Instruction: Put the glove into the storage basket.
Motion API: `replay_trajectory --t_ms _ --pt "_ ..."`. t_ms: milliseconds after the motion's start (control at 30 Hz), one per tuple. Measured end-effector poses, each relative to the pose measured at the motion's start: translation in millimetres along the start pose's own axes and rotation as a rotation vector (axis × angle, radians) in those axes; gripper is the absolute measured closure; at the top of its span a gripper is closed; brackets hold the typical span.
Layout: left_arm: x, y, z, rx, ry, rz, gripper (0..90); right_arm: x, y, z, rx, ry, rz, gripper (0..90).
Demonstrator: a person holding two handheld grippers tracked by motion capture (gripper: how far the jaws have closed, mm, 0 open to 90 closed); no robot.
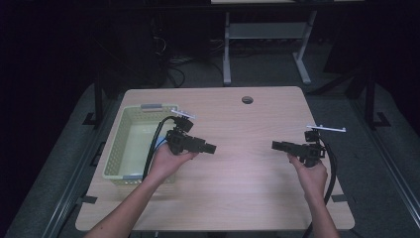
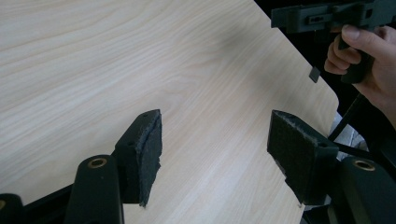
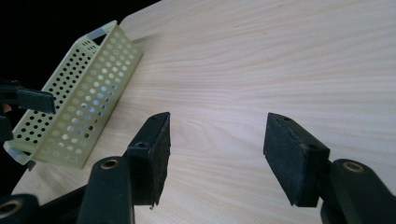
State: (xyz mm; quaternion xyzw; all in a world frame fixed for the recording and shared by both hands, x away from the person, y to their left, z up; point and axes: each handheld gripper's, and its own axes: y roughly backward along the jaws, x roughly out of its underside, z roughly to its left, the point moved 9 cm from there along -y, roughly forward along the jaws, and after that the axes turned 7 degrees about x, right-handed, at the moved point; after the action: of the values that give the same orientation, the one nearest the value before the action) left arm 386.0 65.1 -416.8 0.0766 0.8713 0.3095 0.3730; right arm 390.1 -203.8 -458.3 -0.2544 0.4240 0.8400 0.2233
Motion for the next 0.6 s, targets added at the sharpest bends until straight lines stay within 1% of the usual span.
replay_trajectory --t_ms 133,167,300,333,433,500,533,567,600 --pt "0.3 -6.1 -2.9 0.008 0.000 0.000 34.5 5.4 4.1 -9.6 0.008 -0.020 -0.001 40.8" --pt "0.6 -7.8 -3.7 0.009 -0.002 0.003 34.5 6.4 4.5 -11.2 0.007 -0.021 -0.005 40.7" --pt "0.7 -13.4 -6.9 0.014 -0.010 0.007 34.1 11.0 5.9 -14.9 0.014 -0.024 0.008 40.4" --pt "0.3 -16.6 -8.5 0.019 -0.011 0.004 33.9 13.9 7.3 -18.7 0.015 -0.021 0.005 40.4" --pt "2.0 -23.1 -11.6 0.016 -0.025 0.011 33.6 17.7 9.3 -22.7 0.016 -0.026 0.005 40.3" --pt "3.7 -28.6 -14.8 0.023 -0.027 0.013 33.5 21.2 11.0 -25.6 0.017 -0.032 0.006 40.1" --pt "3.7 -28.6 -14.8 0.023 -0.027 0.013 33.4 21.2 11.0 -25.6 0.017 -0.032 0.006 40.1" --pt "5.6 -33.8 -17.7 0.029 -0.029 0.014 33.3 24.7 13.0 -27.5 0.017 -0.040 0.007 40.1" --pt "6.7 -36.4 -19.1 0.034 -0.031 0.014 33.1 26.3 13.9 -28.9 0.018 -0.037 0.007 40.1"
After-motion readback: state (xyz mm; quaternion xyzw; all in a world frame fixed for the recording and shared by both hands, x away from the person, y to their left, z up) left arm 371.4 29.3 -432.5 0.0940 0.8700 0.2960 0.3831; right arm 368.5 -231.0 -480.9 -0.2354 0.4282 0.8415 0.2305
